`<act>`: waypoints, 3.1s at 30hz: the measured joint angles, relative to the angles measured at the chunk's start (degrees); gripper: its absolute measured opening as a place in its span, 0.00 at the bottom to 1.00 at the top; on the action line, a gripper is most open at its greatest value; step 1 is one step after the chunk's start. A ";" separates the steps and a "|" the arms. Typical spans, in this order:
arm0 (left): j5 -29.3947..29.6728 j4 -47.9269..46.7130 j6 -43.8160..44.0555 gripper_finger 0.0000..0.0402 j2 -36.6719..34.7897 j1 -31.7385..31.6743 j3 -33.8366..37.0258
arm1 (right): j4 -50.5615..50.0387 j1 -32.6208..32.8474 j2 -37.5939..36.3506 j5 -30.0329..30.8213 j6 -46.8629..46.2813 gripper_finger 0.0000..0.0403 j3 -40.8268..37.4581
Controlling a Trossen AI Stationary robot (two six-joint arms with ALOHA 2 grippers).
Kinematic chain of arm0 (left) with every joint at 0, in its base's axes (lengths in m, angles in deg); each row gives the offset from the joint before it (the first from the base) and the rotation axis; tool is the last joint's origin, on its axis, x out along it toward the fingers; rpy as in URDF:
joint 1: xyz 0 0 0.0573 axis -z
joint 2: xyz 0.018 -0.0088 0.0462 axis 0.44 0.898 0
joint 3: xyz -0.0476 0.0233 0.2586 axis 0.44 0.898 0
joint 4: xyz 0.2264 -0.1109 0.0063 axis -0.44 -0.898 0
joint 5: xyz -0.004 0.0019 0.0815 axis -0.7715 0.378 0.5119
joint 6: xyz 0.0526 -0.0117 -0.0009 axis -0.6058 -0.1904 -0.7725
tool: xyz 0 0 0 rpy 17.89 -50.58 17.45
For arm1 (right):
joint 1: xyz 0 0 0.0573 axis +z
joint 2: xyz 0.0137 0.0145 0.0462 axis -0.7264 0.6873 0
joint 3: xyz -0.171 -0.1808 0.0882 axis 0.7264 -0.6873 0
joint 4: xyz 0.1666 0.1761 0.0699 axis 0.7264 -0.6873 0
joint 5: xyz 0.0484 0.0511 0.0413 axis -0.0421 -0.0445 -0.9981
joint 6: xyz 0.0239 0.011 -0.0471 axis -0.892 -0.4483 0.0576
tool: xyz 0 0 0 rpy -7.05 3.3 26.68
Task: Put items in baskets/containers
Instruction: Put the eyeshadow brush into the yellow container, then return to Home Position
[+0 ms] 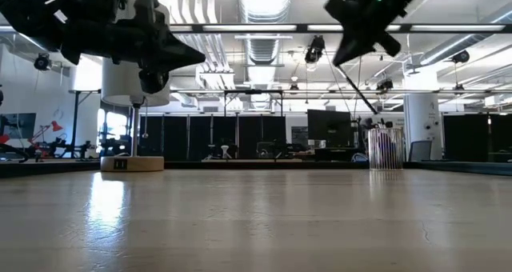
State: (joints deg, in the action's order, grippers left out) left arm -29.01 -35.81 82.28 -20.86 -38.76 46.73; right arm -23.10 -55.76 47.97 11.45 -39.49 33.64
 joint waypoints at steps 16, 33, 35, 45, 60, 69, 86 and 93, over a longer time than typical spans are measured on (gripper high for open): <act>11.20 -0.16 -2.82 0.00 -0.01 0.02 0.00 | 38.12 -40.15 -15.58 -5.98 30.70 0.02 -21.23; 12.19 -1.40 -2.89 0.00 -0.07 0.00 0.00 | 45.42 -43.86 -10.36 -8.91 29.64 0.02 -28.23; 12.19 -1.36 -2.89 0.00 -0.07 0.00 0.00 | 45.40 -43.86 -10.42 -8.91 29.77 0.02 -28.12; 12.19 -0.75 -2.86 0.00 -0.07 0.00 0.00 | 44.07 -43.60 -10.73 -8.87 30.66 0.18 -28.08; 7.43 -1.18 -7.14 0.00 -2.59 -0.02 0.00 | 35.90 -35.93 -16.97 -16.78 29.29 0.16 -25.54; 6.59 -8.59 -13.20 0.00 -9.60 -0.03 0.00 | 33.84 -19.09 -20.73 -22.58 27.36 0.02 -24.19; 6.55 -18.23 -14.32 0.00 -27.75 -0.11 7.43 | 32.98 0.06 -35.56 -22.79 21.19 0.02 -27.67; 6.56 -18.37 -14.26 0.00 -36.81 -0.11 11.68 | 19.27 0.03 -42.85 -19.18 23.08 0.02 -27.86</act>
State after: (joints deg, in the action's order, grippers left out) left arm -22.45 -54.19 68.01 -57.67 -38.88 58.41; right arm -3.83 -55.73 5.12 -7.73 -16.41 5.78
